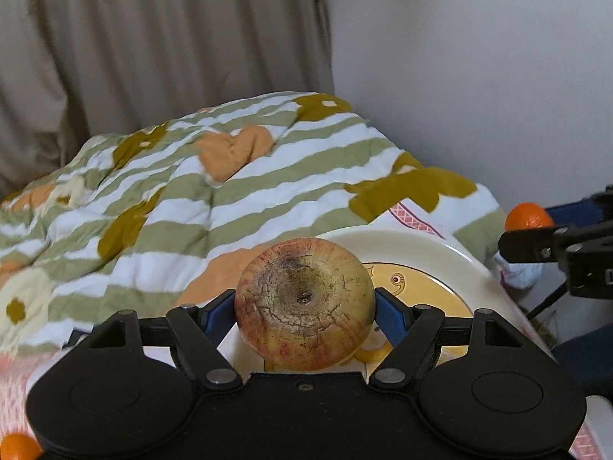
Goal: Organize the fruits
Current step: 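Carry the apple into the white bowl and open the left gripper while the right carries the tangerine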
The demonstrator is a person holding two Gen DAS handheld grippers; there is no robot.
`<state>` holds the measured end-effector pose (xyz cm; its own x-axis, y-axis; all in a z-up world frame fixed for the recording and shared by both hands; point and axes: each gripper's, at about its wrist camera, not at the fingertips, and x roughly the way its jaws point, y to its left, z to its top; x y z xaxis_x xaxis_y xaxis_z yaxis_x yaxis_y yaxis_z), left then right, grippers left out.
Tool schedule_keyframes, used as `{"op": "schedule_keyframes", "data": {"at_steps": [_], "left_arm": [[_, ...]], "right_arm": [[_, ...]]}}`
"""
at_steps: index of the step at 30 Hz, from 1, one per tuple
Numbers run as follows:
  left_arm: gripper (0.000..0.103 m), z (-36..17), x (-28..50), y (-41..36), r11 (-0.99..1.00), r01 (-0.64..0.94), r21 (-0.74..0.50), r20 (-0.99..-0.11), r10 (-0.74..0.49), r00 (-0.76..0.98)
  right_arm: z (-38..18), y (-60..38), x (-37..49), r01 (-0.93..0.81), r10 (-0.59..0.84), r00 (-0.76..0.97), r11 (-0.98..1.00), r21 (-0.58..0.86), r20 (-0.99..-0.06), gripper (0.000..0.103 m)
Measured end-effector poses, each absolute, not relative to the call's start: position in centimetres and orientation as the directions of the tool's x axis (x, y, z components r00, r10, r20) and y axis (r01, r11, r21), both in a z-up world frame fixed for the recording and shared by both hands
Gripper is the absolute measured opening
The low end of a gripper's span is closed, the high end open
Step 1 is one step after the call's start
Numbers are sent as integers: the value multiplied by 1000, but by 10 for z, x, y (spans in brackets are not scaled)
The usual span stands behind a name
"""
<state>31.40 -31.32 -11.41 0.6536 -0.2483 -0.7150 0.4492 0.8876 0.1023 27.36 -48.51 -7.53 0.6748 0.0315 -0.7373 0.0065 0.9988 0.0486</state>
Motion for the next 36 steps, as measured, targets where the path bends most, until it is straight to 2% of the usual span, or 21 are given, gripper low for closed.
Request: {"op": "schedule_keyframes", "data": {"at_steps": [12,14,15,26,36], "left_arm": [[81,-134,331,-335,838,517,174,-723,-247,645],[92,-131,327,-337,828,514,224,-697,-233,678],[103,-127,324,-336,826,507,247,-676,-228,701],[103,-95,304,-283,890,424,165,-675,-212,707],[103,-82,285,-247,940,328,95,-688,-175,704]], "right_arm": [[-84,-499,279,77,-14,656,996,49,-755,51],[-81,-499,279,83,-19,658,995,47,-753,51],[-80,-499,278,85,-21,660,995,47,-751,51],[-76,-483,287,1,25,672,999,34,-740,51],[-112,-438,309,-252,107,654,964,-83,-749,51]]}}
